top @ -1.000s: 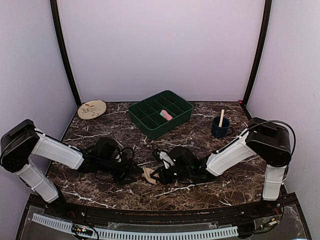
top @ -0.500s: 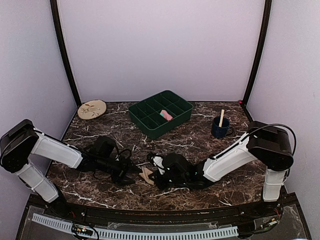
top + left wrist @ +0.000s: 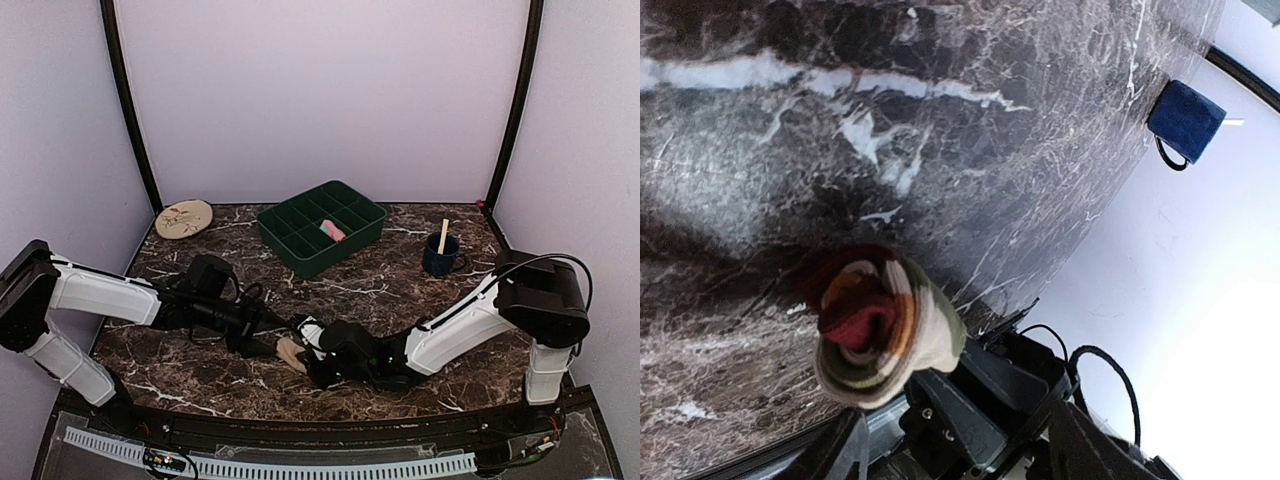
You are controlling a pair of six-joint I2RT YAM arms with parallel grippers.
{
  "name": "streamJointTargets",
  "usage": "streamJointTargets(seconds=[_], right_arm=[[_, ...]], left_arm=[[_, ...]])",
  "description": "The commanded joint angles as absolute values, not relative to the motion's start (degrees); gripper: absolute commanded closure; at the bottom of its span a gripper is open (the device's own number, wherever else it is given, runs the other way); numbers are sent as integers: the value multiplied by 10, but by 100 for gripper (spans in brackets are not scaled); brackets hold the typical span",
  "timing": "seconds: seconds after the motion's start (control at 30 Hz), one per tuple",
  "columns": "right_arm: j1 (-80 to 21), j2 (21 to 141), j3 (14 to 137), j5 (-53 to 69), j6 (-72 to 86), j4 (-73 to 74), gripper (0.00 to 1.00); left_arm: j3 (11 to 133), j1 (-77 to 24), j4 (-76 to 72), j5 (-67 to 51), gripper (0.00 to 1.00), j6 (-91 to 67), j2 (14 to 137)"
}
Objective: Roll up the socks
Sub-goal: Roll the sock at the center of the board.
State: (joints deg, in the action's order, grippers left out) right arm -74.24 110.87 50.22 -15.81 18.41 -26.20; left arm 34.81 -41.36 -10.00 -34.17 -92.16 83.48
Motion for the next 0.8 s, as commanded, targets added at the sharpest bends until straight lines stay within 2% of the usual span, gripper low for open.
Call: streamJointTargets(seconds=[0.0,0.47,0.77], right_arm=[[-761,1096,486,-181,155,-250,100],[-786,1102,497,-209,128,-255,100],[-790,1116,509,-236,121,-242,100]], left_arm=[[363,-411,-112,-362,36,-950,867],[421,-411,-140,-397,36,-949,971],[415,-413,-121,-420,37,-941,958]])
